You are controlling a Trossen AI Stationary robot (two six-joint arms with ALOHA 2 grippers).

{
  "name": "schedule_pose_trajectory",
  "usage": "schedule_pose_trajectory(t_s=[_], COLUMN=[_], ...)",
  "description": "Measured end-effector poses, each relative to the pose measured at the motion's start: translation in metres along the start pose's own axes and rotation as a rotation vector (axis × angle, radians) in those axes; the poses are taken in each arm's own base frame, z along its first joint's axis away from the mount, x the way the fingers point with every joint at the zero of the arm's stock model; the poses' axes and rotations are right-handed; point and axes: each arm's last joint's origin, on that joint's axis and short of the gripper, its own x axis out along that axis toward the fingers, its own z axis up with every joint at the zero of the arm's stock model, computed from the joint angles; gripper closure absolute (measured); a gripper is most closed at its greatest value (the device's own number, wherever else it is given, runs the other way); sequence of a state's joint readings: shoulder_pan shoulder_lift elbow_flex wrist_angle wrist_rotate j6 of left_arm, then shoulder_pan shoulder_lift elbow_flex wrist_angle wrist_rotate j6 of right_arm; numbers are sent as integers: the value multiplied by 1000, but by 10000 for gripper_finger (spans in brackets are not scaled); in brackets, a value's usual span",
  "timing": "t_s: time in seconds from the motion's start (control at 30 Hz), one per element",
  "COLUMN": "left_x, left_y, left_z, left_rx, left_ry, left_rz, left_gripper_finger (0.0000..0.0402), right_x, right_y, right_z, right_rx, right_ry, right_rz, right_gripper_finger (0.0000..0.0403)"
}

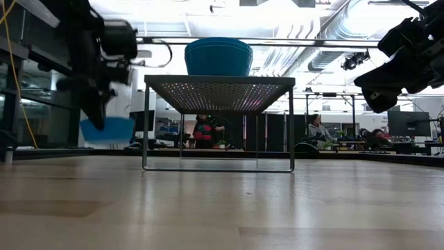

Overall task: Pick & Place Mini bowls
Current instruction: Stack the blue bowl on the blue bowls on the shelf

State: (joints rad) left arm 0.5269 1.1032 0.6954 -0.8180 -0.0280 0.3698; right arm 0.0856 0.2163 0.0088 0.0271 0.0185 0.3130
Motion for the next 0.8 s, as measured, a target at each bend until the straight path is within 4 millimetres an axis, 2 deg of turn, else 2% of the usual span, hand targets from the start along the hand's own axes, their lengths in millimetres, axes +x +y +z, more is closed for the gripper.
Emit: schedule_pose_trajectory(t_s=[0.27,0.57,0.8], left_x=[-58,-120,-142], left_y=[-13,-28,-45], left_z=[1,26,45], left_rx=[77,200,336], left_ry=[-119,-344,-375], left_rz=[-3,-35,-61], left_gripper_finger=[400,401,401], right_x=[0,0,0], right_y=[0,0,0], right_z=[0,0,0], right_rx=[0,0,0], right_ry=[1,1,1], right_rz=[0,0,1], right_gripper_finger=[402,402,402])
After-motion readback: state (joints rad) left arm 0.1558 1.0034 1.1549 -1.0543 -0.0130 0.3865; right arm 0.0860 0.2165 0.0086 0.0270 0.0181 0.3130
